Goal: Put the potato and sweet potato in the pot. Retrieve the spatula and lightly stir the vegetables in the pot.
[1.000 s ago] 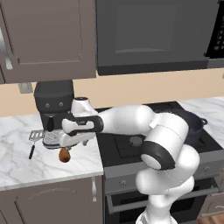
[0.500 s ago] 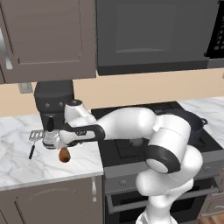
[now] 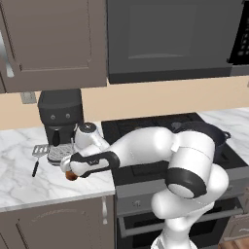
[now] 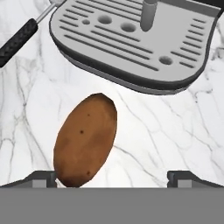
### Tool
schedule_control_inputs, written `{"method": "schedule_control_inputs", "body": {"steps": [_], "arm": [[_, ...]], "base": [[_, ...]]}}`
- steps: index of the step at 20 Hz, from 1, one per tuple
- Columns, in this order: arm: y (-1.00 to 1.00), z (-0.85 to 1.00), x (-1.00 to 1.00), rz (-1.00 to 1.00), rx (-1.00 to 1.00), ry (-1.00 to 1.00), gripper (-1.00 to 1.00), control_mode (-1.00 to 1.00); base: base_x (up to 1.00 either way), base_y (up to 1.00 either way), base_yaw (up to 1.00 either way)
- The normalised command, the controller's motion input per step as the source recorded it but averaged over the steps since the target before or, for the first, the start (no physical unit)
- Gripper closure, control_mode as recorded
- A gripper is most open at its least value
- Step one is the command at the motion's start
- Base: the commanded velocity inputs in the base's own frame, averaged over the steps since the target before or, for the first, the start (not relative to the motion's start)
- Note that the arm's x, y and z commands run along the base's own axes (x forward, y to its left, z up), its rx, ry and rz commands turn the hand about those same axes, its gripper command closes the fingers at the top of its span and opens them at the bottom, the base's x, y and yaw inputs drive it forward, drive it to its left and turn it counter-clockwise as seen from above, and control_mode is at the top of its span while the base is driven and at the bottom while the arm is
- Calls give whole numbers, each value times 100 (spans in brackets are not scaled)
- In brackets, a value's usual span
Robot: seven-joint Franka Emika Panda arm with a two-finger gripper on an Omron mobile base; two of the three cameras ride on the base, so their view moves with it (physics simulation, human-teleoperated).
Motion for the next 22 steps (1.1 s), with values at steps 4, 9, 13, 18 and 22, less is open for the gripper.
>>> {"method": "schedule_control_inputs", "body": {"steps": [4, 9, 13, 18, 22], "arm": [[9, 3, 0, 0, 0, 0, -100, -100], [26, 0, 0, 0, 0, 0, -100, -100], [36, 0, 2, 0, 0, 0, -100, -100], [28, 0, 0, 0, 0, 1, -100, -100], [2, -12, 0, 0, 0, 2, -100, -100]], "base": [[0, 0, 0], [0, 0, 0], [0, 0, 0], [0, 0, 0], [0, 0, 0]]}}
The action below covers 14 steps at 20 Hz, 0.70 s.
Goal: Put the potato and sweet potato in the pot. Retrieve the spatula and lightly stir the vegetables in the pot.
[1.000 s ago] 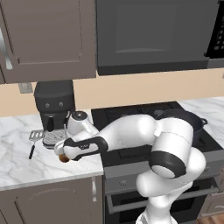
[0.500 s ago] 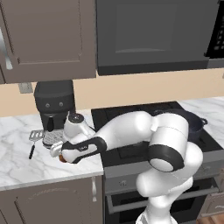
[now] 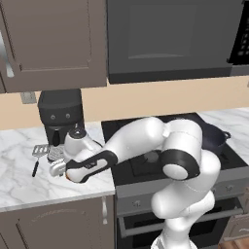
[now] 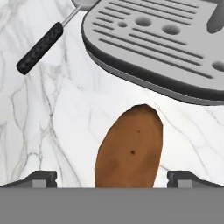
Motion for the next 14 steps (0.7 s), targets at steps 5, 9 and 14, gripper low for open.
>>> {"method": "schedule_control_inputs", "body": {"steps": [5, 9, 14], "arm": [[0, -13, 0, 0, 0, 0, -100, -100], [0, -16, 0, 0, 0, 0, -100, -100], [0, -12, 7, -6, 0, 0, -100, -100]], "base": [[0, 0, 0], [0, 0, 0], [0, 0, 0]]}}
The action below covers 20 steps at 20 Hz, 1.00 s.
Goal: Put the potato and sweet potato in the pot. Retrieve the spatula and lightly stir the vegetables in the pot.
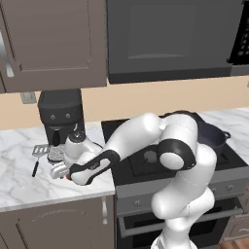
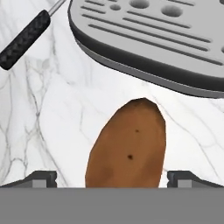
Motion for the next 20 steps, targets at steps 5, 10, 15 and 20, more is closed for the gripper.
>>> {"method": "schedule_control_inputs", "body": {"steps": [5, 10, 15, 20], "arm": [[0, 0, 25, -12, 0, 0, -100, -100], [0, 0, 3, -5, 0, 1, -100, -100], [0, 0, -4, 0, 0, 2, -100, -100], [0, -13, 0, 0, 0, 2, -100, -100]], "base": [[0, 0, 0], [0, 0, 0], [0, 0, 0], [0, 0, 0]]}}
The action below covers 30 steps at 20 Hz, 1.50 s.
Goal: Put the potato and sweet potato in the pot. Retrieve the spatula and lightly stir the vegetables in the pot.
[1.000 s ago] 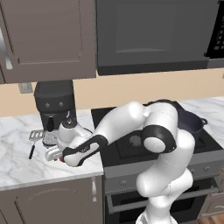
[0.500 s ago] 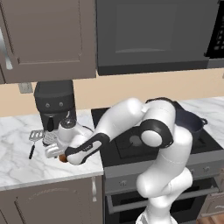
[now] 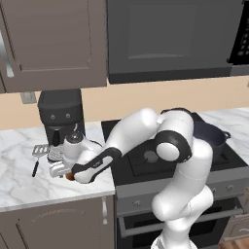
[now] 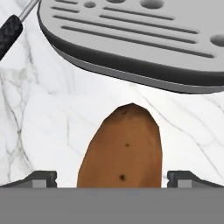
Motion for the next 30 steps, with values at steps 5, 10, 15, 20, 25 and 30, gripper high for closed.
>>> {"method": "schedule_control_inputs", "body": {"steps": [5, 10, 15, 20, 25, 30], "arm": [[0, -15, 0, -1, 0, 2, -100, -100], [0, -9, 0, -1, 0, 4, -100, -100], [0, 0, 0, 0, 0, 0, 100, -100], [0, 0, 0, 0, 0, 0, 100, -100], [0, 0, -5, 0, 0, -2, 100, -100], [-9, 16, -66, 0, 2, -18, 100, -100]], "base": [[0, 0, 0], [0, 0, 0], [0, 0, 0], [0, 0, 0], [0, 0, 0], [0, 0, 0]]}}
